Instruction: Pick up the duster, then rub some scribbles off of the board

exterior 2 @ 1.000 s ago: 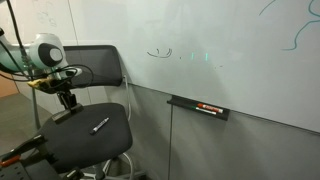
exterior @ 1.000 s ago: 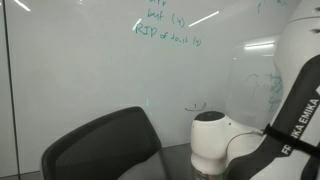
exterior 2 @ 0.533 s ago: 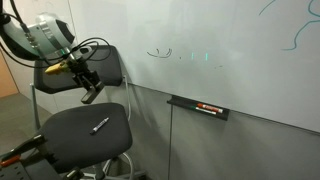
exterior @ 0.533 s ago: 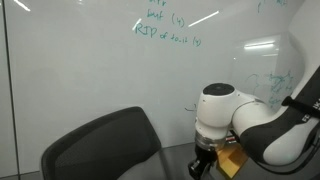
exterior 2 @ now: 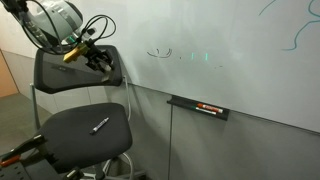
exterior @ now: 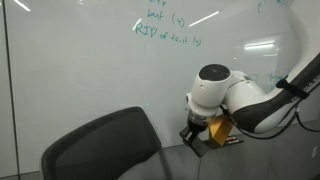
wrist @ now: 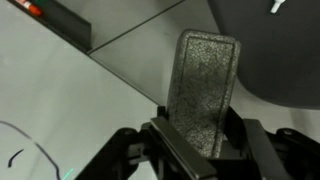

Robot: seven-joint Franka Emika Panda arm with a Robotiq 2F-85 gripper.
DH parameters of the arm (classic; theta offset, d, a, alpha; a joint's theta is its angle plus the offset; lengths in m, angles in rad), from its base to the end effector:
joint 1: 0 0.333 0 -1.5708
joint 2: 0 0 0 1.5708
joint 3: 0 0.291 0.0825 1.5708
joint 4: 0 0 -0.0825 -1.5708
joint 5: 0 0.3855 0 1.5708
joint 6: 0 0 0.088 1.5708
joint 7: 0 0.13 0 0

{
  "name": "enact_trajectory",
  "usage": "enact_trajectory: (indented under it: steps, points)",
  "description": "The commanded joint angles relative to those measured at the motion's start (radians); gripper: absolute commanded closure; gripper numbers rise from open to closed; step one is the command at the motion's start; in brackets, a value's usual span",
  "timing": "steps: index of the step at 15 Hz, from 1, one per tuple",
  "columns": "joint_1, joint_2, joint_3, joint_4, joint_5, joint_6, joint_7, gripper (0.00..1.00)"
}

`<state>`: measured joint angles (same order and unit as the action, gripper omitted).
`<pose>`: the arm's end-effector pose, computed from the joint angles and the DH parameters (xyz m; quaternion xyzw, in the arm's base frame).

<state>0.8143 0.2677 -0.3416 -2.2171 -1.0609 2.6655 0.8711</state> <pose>0.4936 0.2672 0.2263 0.9120 0.2576 0.2467 0.2025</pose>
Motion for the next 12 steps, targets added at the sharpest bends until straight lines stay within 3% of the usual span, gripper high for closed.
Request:
enact_trajectory:
  steps: [1, 5, 8, 12]
  points:
    - [-0.093, -0.082, 0.086, 0.039, -0.257, -0.108, 0.141, 0.68]
    - [-0.264, -0.120, 0.232, 0.052, -0.535, -0.184, 0.328, 0.68]
    - [-0.435, -0.080, 0.324, 0.078, -0.702, -0.123, 0.436, 0.68]
    - [-0.569, -0.008, 0.402, 0.129, -0.921, -0.095, 0.566, 0.68]
